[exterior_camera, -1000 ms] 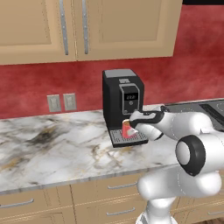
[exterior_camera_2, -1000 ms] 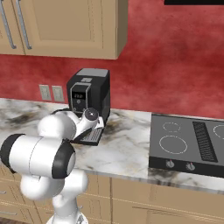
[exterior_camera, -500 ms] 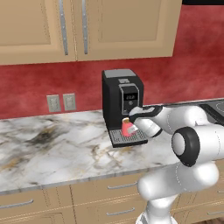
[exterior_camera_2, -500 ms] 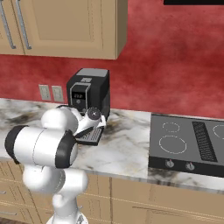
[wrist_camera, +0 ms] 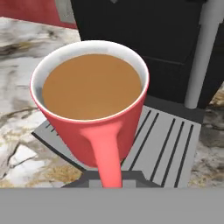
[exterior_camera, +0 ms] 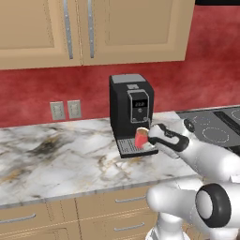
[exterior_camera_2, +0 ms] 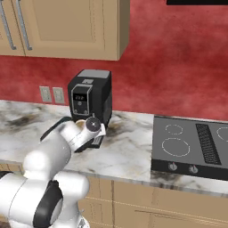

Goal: Pick up the brewed coffee from the coffee machine and place it next to the breakfast plate on the dining counter.

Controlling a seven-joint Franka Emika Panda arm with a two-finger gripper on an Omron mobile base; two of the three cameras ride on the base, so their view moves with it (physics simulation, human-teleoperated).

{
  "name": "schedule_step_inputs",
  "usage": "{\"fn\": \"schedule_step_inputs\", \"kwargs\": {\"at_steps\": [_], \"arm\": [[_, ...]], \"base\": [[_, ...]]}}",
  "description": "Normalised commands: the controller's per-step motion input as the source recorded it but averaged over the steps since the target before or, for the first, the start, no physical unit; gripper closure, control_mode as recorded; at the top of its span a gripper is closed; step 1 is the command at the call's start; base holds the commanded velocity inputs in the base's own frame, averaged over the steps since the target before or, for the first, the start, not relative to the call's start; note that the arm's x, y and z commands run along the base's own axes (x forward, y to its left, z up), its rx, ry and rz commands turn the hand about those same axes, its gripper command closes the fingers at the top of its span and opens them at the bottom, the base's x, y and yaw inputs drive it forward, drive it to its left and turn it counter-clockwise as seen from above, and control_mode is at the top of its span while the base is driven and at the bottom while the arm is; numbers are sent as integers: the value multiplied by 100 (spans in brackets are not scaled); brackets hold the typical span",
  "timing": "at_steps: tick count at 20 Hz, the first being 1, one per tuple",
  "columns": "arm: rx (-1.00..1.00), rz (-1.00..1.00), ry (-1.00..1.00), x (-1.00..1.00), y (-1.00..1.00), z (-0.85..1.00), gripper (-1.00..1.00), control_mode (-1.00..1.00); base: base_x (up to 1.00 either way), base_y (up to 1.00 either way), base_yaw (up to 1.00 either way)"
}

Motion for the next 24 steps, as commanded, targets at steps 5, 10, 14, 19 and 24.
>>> {"fn": "schedule_step_inputs", "kwargs": {"at_steps": [5, 10, 14, 19, 24], "arm": [[0, 10, 0, -61, 0, 76, 100, -100], [0, 13, 0, -55, 0, 83, 100, -100], [-1, 9, 0, -43, 1, 69, 100, -100], [-6, 2, 9, -43, 5, 60, 100, -100], [-9, 0, 17, -71, -4, 26, 100, -100]], "base": [[0, 0, 0], [0, 0, 0], [0, 0, 0], [0, 0, 0], [0, 0, 0]]}}
